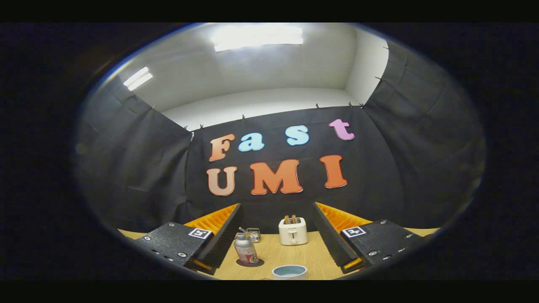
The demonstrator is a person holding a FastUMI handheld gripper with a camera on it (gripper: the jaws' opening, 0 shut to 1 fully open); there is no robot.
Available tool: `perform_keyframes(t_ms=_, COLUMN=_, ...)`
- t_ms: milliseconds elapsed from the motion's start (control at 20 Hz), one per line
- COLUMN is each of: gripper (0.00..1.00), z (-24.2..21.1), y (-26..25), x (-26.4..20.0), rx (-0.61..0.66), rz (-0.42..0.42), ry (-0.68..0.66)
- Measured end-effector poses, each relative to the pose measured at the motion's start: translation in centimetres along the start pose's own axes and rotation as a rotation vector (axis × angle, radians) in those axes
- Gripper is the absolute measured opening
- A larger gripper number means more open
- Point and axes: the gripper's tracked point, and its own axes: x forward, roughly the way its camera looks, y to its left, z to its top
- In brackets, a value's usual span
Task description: Take the bottle from table, then pour the juice into the cup, finally place the bottle on the coaster
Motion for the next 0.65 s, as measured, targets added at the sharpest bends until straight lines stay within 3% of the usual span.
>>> perform_keyframes(t_ms=250, gripper=0.96, z=-0.3, y=1.6, x=0.1, rx=0.024, rz=0.053, ry=-0.005)
perform_keyframes(t_ms=650, gripper=0.96, z=-0.1, y=2.1, x=0.2, rx=-0.011, rz=0.062, ry=-0.048)
